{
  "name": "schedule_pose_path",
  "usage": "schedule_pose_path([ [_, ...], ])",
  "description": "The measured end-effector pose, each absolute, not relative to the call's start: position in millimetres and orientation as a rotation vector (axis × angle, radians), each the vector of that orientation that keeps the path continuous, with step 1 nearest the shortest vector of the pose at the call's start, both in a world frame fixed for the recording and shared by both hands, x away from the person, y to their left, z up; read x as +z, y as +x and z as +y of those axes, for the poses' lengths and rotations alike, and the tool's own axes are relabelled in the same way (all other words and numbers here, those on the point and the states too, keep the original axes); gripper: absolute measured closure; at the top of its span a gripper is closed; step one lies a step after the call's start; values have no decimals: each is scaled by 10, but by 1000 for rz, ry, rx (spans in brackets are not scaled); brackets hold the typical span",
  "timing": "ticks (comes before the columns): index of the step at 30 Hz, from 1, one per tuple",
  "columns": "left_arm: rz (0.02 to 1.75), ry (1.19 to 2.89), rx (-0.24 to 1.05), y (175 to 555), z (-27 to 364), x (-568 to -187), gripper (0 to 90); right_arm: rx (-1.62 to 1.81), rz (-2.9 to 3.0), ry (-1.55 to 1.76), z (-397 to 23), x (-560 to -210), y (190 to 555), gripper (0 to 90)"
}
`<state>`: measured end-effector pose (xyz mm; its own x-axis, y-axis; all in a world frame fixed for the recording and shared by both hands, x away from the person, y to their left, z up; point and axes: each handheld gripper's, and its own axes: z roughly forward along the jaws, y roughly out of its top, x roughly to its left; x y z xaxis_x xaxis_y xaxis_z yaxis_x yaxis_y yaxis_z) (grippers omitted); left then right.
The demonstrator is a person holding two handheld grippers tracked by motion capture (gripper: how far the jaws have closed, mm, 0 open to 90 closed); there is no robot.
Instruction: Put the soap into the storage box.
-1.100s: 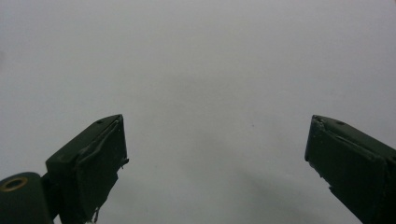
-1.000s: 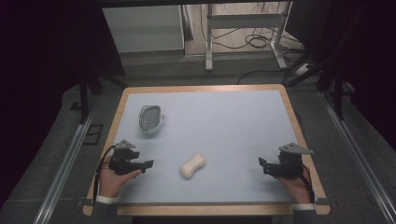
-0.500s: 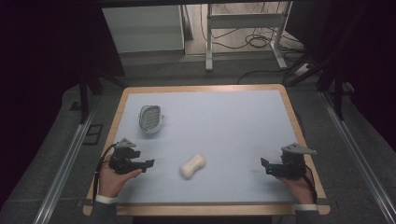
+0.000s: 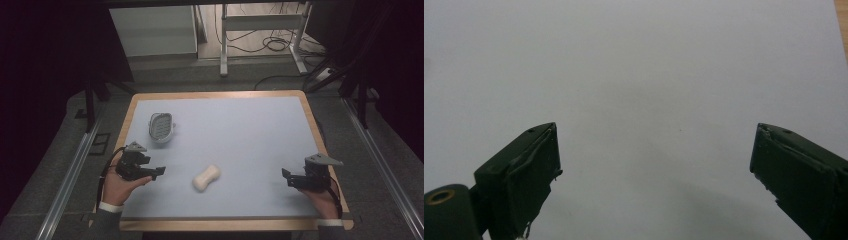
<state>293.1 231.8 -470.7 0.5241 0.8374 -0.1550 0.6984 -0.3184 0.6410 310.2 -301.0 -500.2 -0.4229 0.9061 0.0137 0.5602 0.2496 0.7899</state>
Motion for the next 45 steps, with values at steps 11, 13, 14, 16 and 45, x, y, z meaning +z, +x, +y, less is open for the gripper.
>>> schedule_pose_path([
  [11, 1185, 2147, 254, 2982, 2157, -4641, 262, 1026, 2063, 1343, -3049, -4983, 3095, 59],
  [13, 1177, 2156, 253, 2995, 2125, -4627, 262, 1025, 2063, 1343, -3055, -4986, 3096, 59],
  [14, 1173, 2160, 253, 3000, 2111, -4617, 262, 1025, 2063, 1346, -3056, -4985, 3095, 59],
  [16, 1169, 2166, 256, 3008, 2086, -4593, 262, 1025, 2065, 1344, -3061, -4985, 3095, 59],
  [45, 1097, 2248, 241, 3117, 1723, -4490, 267, 996, 2066, 1335, -3048, -4986, 3093, 64],
])
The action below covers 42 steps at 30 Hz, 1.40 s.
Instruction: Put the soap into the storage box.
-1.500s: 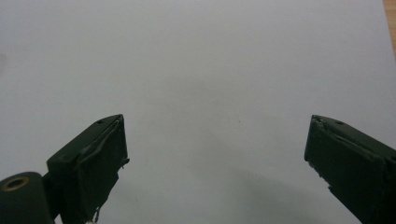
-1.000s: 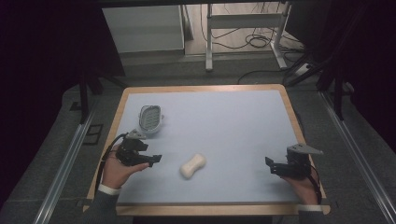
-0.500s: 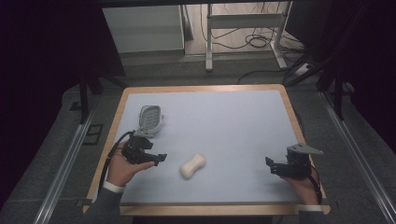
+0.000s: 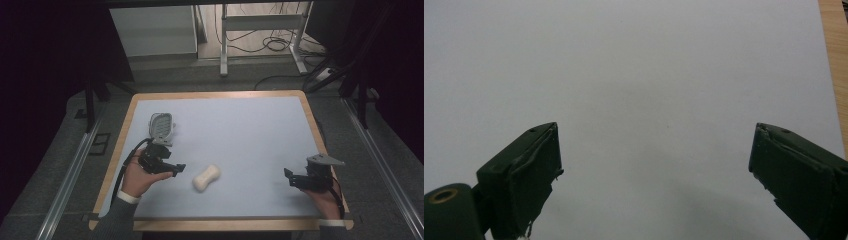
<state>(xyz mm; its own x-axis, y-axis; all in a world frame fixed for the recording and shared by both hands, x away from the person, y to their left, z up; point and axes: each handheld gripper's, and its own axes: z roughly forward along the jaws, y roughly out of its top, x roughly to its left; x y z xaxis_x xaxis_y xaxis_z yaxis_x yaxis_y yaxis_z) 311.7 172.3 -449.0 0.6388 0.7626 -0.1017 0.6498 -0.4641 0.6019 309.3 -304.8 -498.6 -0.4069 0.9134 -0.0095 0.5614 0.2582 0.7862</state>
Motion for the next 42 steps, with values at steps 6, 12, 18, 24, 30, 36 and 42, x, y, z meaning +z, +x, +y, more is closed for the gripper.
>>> schedule_pose_path([
  [6, 1089, 2261, 234, 3134, 1664, -4495, 266, 990, 2068, 1334, -3043, -4989, 3094, 63],
  [12, 1081, 2279, 224, 3156, 1589, -4504, 264, 979, 2071, 1325, -3032, -4997, 3097, 64],
  [18, 1077, 2291, 217, 3167, 1527, -4518, 264, 978, 2071, 1333, -3042, -4996, 3097, 65],
  [24, 1073, 2304, 209, 3182, 1467, -4539, 262, 974, 2075, 1334, -3037, -5001, 3098, 65],
  [30, 1060, 2319, 203, 3199, 1406, -4543, 261, 969, 2078, 1332, -3040, -5008, 3103, 65],
  [36, 1040, 2342, 192, 3218, 1298, -4551, 261, 965, 2076, 1336, -3044, -5015, 3106, 65],
  [42, 1026, 2353, 193, 3219, 1231, -4553, 260, 965, 2076, 1337, -3046, -5018, 3108, 65],
])
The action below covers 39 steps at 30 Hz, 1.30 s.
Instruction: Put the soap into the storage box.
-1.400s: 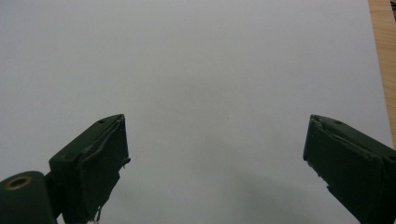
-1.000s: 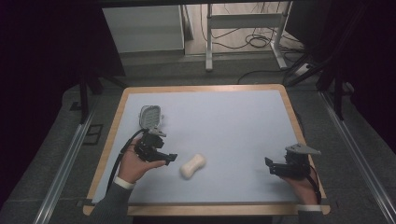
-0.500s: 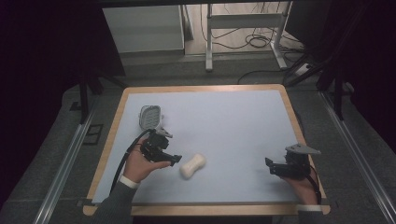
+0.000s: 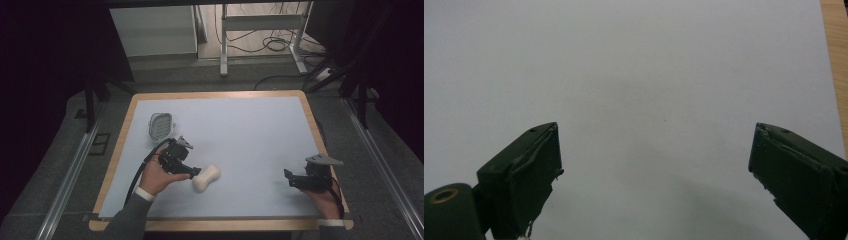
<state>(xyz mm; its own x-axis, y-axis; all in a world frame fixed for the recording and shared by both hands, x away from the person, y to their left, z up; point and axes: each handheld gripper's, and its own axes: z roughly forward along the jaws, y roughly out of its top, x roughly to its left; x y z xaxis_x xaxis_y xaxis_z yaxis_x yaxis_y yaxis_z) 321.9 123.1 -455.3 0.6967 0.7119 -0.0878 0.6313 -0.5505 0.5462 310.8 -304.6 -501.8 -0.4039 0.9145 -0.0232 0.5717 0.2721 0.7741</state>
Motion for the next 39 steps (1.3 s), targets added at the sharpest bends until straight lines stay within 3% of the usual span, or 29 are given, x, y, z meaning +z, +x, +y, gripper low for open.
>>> schedule_pose_path([
  [39, 992, 2506, 128, 3338, 771, -4868, 260, 959, 2092, 1321, -3039, -5031, 3111, 65],
])
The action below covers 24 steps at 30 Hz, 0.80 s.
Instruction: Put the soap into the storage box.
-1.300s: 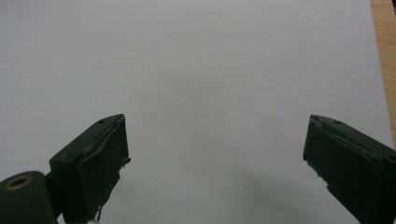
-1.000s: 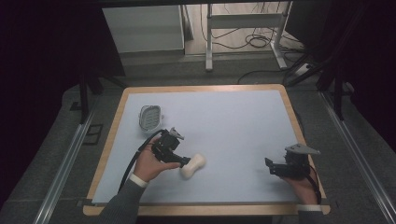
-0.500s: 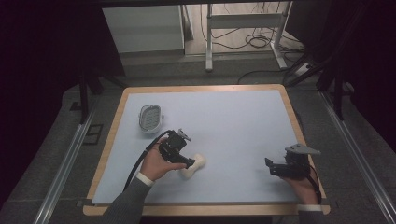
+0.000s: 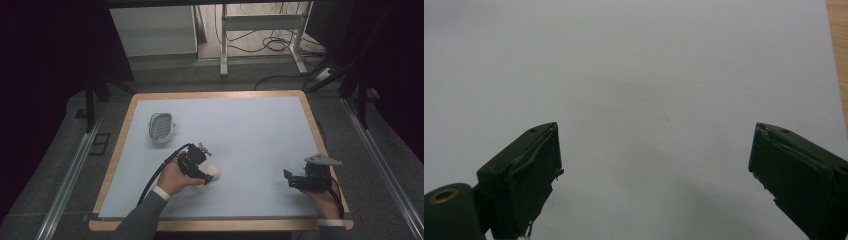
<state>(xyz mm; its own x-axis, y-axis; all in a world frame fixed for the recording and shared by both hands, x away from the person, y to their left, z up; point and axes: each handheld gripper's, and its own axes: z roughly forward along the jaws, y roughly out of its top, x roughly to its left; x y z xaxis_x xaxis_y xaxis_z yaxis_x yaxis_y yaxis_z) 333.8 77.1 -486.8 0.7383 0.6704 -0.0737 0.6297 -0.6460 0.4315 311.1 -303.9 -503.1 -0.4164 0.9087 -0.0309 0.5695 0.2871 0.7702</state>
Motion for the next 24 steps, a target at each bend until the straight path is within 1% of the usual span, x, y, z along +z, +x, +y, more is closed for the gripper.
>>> schedule_pose_path([
  [6, 995, 2528, 105, 3360, 710, -4951, 264, 955, 2090, 1324, -3042, -5035, 3114, 65],
  [12, 1002, 2548, 94, 3369, 680, -5021, 306, 954, 2085, 1332, -3061, -5037, 3117, 64],
  [15, 1007, 2555, 96, 3368, 676, -5039, 313, 953, 2086, 1331, -3059, -5038, 3117, 64],
  [20, 1009, 2568, 75, 3363, 656, -5072, 411, 953, 2085, 1330, -3059, -5033, 3113, 64],
  [23, 1007, 2571, 75, 3353, 648, -5060, 486, 952, 2081, 1333, -3064, -5033, 3114, 64],
  [24, 1006, 2575, 80, 3349, 646, -5057, 494, 952, 2078, 1335, -3066, -5033, 3114, 64],
])
